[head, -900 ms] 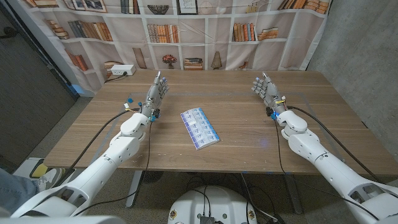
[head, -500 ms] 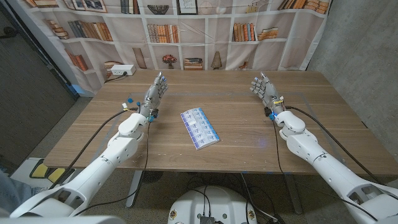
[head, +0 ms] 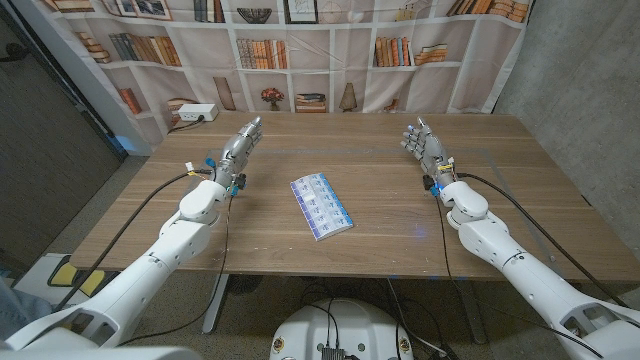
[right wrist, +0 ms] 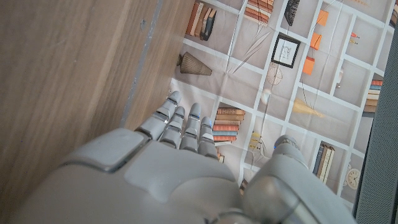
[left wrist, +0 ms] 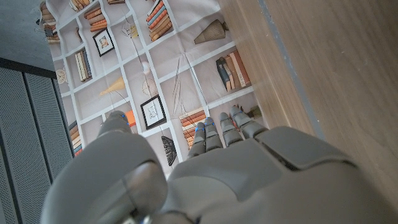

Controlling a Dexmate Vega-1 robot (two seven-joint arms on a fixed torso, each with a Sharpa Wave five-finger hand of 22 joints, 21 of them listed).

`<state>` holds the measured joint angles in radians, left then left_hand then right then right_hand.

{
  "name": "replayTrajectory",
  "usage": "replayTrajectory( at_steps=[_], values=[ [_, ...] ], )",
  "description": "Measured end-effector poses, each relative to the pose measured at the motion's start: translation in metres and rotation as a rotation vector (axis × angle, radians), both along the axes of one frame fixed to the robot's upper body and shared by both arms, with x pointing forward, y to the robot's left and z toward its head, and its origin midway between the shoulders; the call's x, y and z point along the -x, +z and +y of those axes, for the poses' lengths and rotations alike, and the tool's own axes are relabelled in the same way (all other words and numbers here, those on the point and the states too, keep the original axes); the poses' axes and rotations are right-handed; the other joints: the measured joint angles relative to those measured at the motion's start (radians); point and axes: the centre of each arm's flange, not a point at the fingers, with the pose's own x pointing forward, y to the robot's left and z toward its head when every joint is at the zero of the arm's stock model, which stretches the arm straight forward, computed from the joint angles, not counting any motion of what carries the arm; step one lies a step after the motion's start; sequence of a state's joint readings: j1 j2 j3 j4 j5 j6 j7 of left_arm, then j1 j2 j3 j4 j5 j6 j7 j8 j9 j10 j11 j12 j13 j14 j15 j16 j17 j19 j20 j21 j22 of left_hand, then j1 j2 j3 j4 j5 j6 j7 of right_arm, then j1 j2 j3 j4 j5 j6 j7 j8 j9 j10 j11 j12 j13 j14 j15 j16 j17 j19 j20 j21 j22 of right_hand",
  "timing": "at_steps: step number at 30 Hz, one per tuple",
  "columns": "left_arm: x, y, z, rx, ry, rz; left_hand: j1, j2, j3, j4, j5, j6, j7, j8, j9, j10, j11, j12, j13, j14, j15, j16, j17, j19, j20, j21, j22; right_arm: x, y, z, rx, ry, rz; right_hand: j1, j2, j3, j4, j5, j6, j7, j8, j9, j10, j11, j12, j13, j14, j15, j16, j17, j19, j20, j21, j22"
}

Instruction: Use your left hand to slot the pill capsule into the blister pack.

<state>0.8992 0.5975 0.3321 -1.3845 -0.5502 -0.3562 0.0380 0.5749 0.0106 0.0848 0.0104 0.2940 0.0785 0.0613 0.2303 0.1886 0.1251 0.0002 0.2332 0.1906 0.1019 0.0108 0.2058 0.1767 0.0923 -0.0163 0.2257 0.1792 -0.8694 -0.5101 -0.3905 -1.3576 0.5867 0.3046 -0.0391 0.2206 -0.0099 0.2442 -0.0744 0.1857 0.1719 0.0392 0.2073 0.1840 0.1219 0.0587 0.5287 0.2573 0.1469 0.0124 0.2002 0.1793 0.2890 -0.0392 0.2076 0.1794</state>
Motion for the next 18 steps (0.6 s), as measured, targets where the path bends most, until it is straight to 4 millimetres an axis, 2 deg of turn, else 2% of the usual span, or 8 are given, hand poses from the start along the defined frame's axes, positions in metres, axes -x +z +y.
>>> replayTrajectory(
  at_steps=[3, 8, 14, 18],
  values=[
    [0.001, 0.001, 0.004, -0.011, 0.017, -0.014, 0.019, -0.003, 0.0, -0.008, 0.0, 0.02, -0.001, 0.007, 0.0, 0.014, -0.011, 0.004, 0.0, 0.024, -0.008, 0.002, 0.0, 0.023, -0.006, 0.005, 0.0, 0.001, 0.0, 0.0, 0.009, -0.001, 0.001, 0.0, 0.0, 0.0, 0.0, 0.0, 0.003, -0.003, 0.004, 0.0, 0.002, 0.002, -0.004, -0.002, 0.0, 0.0, 0.0, 0.0, 0.0, 0.0, 0.0, 0.0],
    [0.0, 0.006, 0.016, -0.044, 0.065, -0.041, 0.04, -0.003, 0.004, -0.02, -0.007, 0.045, -0.001, 0.007, 0.0, 0.045, -0.013, 0.008, 0.0, 0.052, -0.018, 0.002, 0.0, 0.049, -0.01, 0.011, 0.0, 0.002, 0.001, 0.002, 0.027, -0.004, 0.007, 0.0, 0.0, 0.0, 0.0, 0.0, 0.003, -0.003, 0.004, 0.0, 0.005, 0.005, -0.008, -0.007, 0.0, 0.0, 0.0, 0.0, 0.0, 0.0, 0.0, 0.0],
    [-0.002, 0.012, 0.028, -0.089, 0.11, -0.083, 0.066, 0.005, 0.008, -0.033, -0.007, 0.092, -0.011, 0.018, 0.0, 0.083, -0.026, 0.011, 0.0, 0.089, -0.031, 0.011, 0.003, 0.087, -0.02, 0.019, 0.0, 0.004, 0.002, 0.007, 0.05, -0.004, 0.017, 0.0, 0.0, 0.0, 0.0, 0.0, 0.009, 0.002, 0.004, 0.0, 0.005, 0.005, -0.011, -0.012, 0.0, 0.0, 0.0, 0.0, 0.0, 0.0, 0.0, 0.0],
    [-0.005, 0.013, 0.034, -0.12, 0.133, -0.106, 0.093, 0.004, 0.015, -0.045, -0.007, 0.109, -0.018, 0.018, 0.0, 0.106, -0.035, 0.011, 0.0, 0.114, -0.039, 0.011, 0.003, 0.11, -0.017, 0.022, 0.0, 0.005, 0.003, 0.01, 0.066, -0.004, 0.024, 0.0, 0.0, 0.0, 0.0, 0.0, 0.014, -0.003, 0.004, 0.0, 0.009, 0.001, -0.011, -0.016, 0.0, 0.0, 0.0, 0.0, 0.0, 0.0, 0.0, 0.0]
  ],
)
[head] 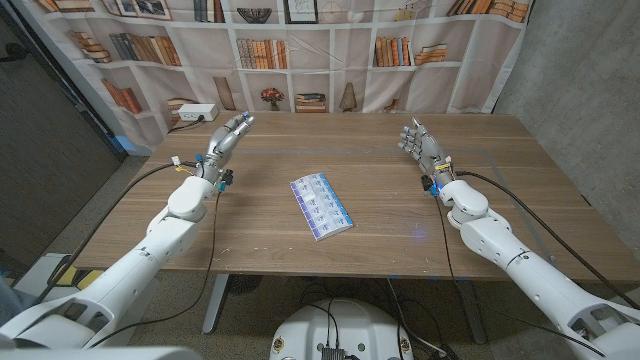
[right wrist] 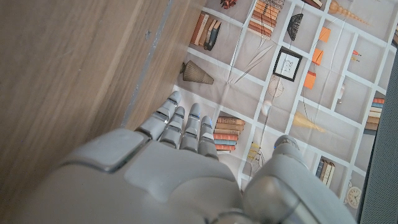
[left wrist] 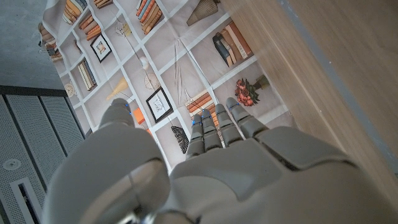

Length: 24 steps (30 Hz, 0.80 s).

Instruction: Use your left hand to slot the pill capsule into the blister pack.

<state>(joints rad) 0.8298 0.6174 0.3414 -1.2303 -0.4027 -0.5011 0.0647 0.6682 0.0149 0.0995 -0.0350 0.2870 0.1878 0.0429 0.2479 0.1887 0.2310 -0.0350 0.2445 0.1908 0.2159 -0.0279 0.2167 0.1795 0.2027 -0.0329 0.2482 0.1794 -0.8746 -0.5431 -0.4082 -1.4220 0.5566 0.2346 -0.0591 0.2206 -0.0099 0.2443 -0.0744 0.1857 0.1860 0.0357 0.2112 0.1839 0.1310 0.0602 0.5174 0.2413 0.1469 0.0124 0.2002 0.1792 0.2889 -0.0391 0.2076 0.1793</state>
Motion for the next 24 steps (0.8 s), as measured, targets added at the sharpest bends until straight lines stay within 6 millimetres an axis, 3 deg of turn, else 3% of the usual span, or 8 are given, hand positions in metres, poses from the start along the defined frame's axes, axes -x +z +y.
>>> replayTrajectory(
  at_steps=[16, 24],
  values=[
    [0.006, 0.005, 0.021, -0.127, 0.194, -0.09, 0.083, 0.001, 0.022, -0.052, 0.0, 0.067, -0.02, 0.008, 0.0, 0.062, -0.033, 0.003, 0.0, 0.066, -0.013, 0.0, -0.003, 0.06, -0.008, 0.007, 0.0, -0.001, 0.007, 0.014, 0.052, 0.008, 0.018, 0.0, 0.0, 0.0, 0.0, 0.008, 0.005, 0.005, 0.0, 0.0, 0.009, 0.002, -0.011, -0.014, 0.0, 0.0, 0.0, 0.0, 0.0, 0.0, 0.0, 0.0],
    [0.014, 0.004, 0.033, -0.218, 0.376, -0.107, 0.131, -0.01, 0.028, -0.077, 0.0, 0.109, -0.037, 0.011, 0.0, 0.121, -0.056, 0.003, 0.003, 0.139, -0.014, 0.008, 0.0, 0.13, -0.007, 0.019, 0.0, -0.002, 0.01, 0.019, 0.076, 0.017, 0.025, 0.0, 0.0, 0.0, 0.0, 0.008, 0.011, 0.0, 0.0, 0.0, 0.009, 0.002, -0.015, -0.023, 0.0, 0.0, 0.0, -0.003, 0.0, 0.0, 0.0, 0.0]
  ],
)
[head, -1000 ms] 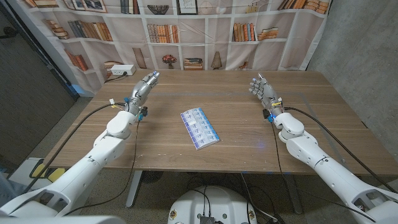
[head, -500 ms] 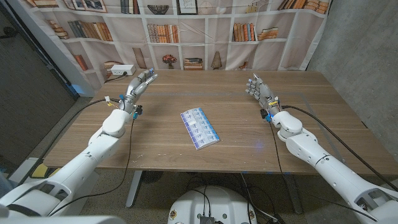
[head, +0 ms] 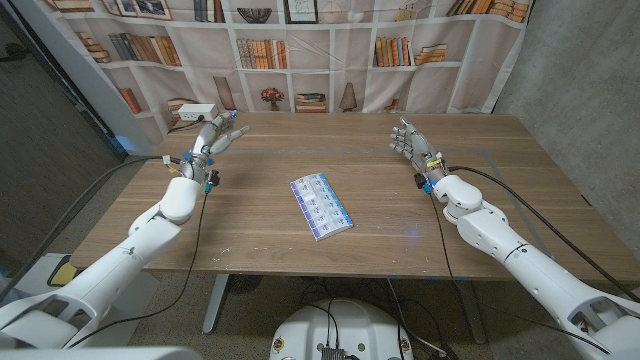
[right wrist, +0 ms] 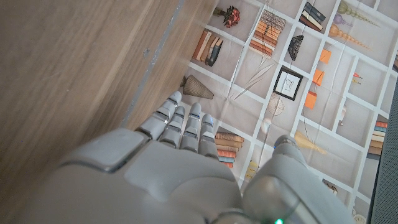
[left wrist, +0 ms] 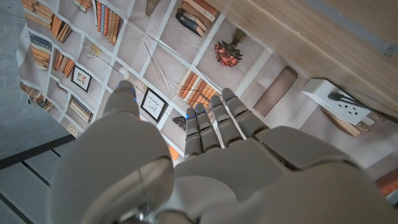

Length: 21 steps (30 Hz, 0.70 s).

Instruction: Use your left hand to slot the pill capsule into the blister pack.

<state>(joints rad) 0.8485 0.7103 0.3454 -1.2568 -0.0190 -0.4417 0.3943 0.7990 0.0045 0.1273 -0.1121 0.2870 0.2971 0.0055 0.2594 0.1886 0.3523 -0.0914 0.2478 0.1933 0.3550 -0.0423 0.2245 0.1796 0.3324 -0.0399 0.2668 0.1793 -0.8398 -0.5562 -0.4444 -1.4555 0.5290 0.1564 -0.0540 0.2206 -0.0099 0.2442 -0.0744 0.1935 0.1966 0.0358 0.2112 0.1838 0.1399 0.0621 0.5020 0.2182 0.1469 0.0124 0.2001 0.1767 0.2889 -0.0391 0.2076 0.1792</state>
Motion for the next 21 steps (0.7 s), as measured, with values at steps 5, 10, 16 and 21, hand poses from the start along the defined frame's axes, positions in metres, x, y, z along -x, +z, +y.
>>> replayTrajectory(
  at_steps=[5, 10, 16, 21],
  values=[
    [0.006, 0.002, 0.003, -0.069, 0.116, -0.01, 0.017, -0.001, 0.004, -0.004, 0.0, 0.025, -0.007, 0.0, 0.0, 0.018, -0.007, 0.0, 0.0, 0.014, 0.0, 0.0, 0.0, 0.011, -0.002, 0.008, 0.005, -0.002, 0.0, 0.0, 0.007, 0.004, 0.003, 0.0, 0.0, -0.006, -0.006, 0.0, 0.0, 0.0, 0.0, 0.0, 0.0, 0.0, 0.0, -0.004, 0.011, 0.0, 0.0, 0.0, 0.0, 0.0, 0.0, 0.0],
    [0.012, 0.003, 0.003, -0.158, 0.244, -0.012, 0.017, -0.001, 0.001, -0.01, 0.0, 0.028, -0.004, 0.0, 0.0, 0.019, -0.008, 0.0, 0.0, 0.015, 0.001, 0.0, 0.0, 0.012, -0.001, 0.008, 0.005, -0.005, -0.001, 0.001, 0.011, 0.01, 0.01, 0.0, 0.0, -0.006, -0.006, 0.0, 0.007, 0.0, 0.004, 0.0, 0.004, 0.004, -0.007, -0.007, 0.011, 0.0, 0.0, 0.0, 0.0, 0.0, 0.0, 0.0],
    [0.016, 0.003, 0.01, -0.242, 0.407, 0.0, 0.023, -0.006, 0.001, -0.01, 0.005, 0.04, -0.007, 0.0, 0.0, 0.034, -0.011, 0.0, 0.0, 0.026, 0.001, 0.0, 0.0, 0.022, -0.003, 0.008, 0.005, -0.007, -0.003, 0.002, 0.011, 0.017, 0.014, 0.0, 0.0, -0.006, -0.006, 0.0, 0.011, 0.003, 0.004, 0.0, 0.004, 0.004, -0.015, -0.014, 0.011, 0.0, 0.0, 0.0, 0.0, 0.0, 0.0, 0.0],
    [0.029, 0.01, 0.003, -0.336, 0.514, 0.003, 0.037, -0.013, 0.004, -0.012, 0.007, 0.07, -0.012, 0.008, 0.0, 0.064, -0.021, 0.004, 0.0, 0.048, -0.002, 0.0, 0.0, 0.039, -0.003, 0.009, 0.005, -0.008, -0.003, 0.002, 0.009, 0.03, 0.013, 0.0, 0.0, -0.006, -0.006, 0.0, 0.011, 0.003, 0.004, 0.0, 0.007, 0.007, -0.015, -0.018, 0.011, 0.0, 0.0, 0.0, 0.0, 0.0, 0.0, 0.0]
  ],
)
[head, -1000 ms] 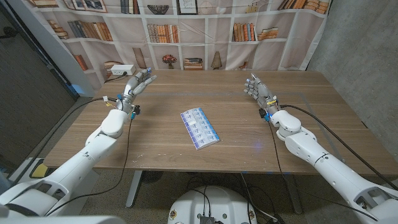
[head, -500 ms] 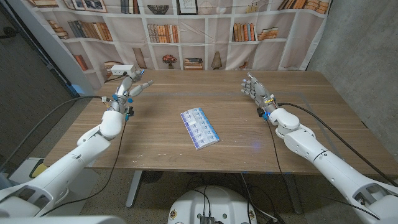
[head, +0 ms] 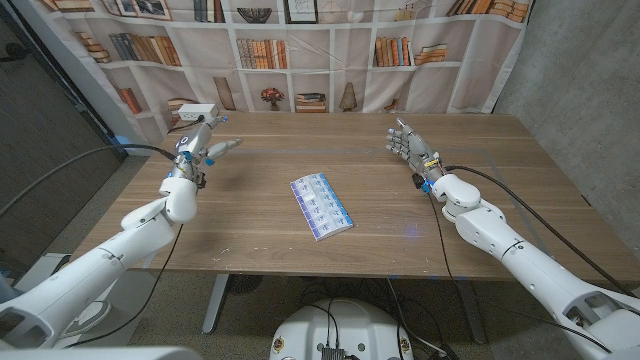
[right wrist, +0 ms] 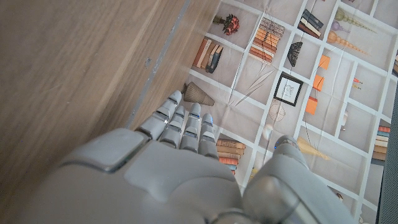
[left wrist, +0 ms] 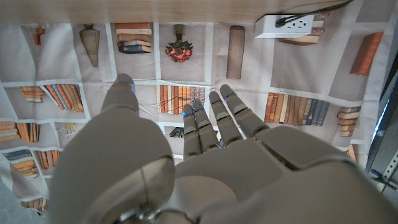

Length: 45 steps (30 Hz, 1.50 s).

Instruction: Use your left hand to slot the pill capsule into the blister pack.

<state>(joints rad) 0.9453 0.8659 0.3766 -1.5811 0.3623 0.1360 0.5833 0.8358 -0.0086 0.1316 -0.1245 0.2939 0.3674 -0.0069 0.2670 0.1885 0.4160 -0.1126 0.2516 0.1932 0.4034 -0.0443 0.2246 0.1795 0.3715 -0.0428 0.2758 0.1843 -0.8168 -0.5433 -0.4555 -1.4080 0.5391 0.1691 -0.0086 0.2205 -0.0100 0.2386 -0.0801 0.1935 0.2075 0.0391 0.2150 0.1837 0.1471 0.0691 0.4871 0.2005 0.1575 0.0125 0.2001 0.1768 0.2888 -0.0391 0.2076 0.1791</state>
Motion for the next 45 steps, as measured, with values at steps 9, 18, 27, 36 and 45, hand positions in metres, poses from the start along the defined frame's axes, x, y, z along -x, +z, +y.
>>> replayTrajectory(
  at_steps=[9, 18, 27, 36, 45],
  values=[
    [0.011, 0.007, 0.006, -0.074, 0.156, 0.061, 0.038, -0.004, 0.004, -0.012, 0.008, 0.046, -0.008, 0.008, 0.0, 0.05, -0.018, 0.004, 0.0, 0.055, -0.002, 0.007, 0.0, 0.038, -0.002, 0.011, 0.0, -0.003, -0.004, 0.0, -0.005, 0.012, 0.006, -0.004, -0.004, 0.0, 0.0, 0.0, 0.003, -0.003, 0.0, 0.0, 0.002, -0.002, -0.008, -0.006, 0.0, 0.0, 0.0, 0.0, 0.0, 0.0, 0.0, 0.0],
    [0.023, 0.021, 0.006, -0.123, 0.211, 0.116, 0.064, 0.004, 0.011, -0.02, 0.008, 0.087, -0.016, 0.016, 0.0, 0.095, -0.026, 0.008, 0.0, 0.09, -0.002, 0.007, 0.005, 0.066, -0.002, 0.014, 0.0, -0.004, -0.007, 0.003, -0.007, 0.031, 0.011, -0.004, -0.004, -0.003, -0.003, 0.0, 0.003, -0.003, 0.0, 0.0, 0.01, 0.0, -0.015, -0.01, 0.0, 0.0, 0.0, 0.0, 0.0, 0.0, 0.0, 0.0],
    [0.023, 0.036, 0.007, -0.163, 0.258, 0.193, 0.121, -0.003, 0.019, -0.022, 0.0, 0.148, -0.056, 0.016, 0.005, 0.149, -0.066, -0.001, 0.004, 0.063, -0.002, -0.026, -0.002, -0.108, 0.002, -0.065, -0.007, -0.004, -0.011, 0.004, -0.009, 0.035, 0.017, -0.004, -0.004, -0.004, -0.004, 0.0, 0.003, -0.004, 0.0, 0.0, 0.011, 0.0, -0.021, -0.015, 0.0, 0.0, 0.0, 0.0, 0.0, 0.0, 0.0, 0.0],
    [0.018, 0.046, 0.006, -0.203, 0.297, 0.246, 0.142, -0.008, 0.024, -0.017, 0.0, 0.219, -0.102, 0.025, 0.002, 0.214, -0.096, -0.008, 0.002, 0.035, -0.002, -0.036, -0.003, -0.203, 0.002, -0.091, -0.008, -0.002, -0.013, 0.007, -0.005, 0.042, 0.024, -0.004, -0.004, -0.004, -0.004, 0.0, 0.003, -0.004, 0.0, 0.0, 0.011, 0.0, -0.023, -0.015, 0.0, 0.0, 0.0, 0.0, 0.0, 0.0, 0.0, 0.0],
    [0.007, 0.052, 0.008, -0.228, 0.331, 0.33, 0.148, -0.013, 0.023, -0.017, 0.0, 0.224, -0.104, 0.025, 0.002, 0.225, -0.097, -0.024, 0.002, 0.025, -0.002, -0.036, -0.004, -0.239, 0.005, -0.091, -0.008, -0.001, -0.014, 0.007, 0.004, 0.043, 0.031, -0.004, -0.004, -0.004, -0.004, 0.0, 0.009, 0.002, 0.0, 0.005, 0.011, 0.0, -0.032, -0.019, 0.0, 0.0, 0.0, 0.0, 0.0, 0.0, 0.0, 0.0]
  ],
)
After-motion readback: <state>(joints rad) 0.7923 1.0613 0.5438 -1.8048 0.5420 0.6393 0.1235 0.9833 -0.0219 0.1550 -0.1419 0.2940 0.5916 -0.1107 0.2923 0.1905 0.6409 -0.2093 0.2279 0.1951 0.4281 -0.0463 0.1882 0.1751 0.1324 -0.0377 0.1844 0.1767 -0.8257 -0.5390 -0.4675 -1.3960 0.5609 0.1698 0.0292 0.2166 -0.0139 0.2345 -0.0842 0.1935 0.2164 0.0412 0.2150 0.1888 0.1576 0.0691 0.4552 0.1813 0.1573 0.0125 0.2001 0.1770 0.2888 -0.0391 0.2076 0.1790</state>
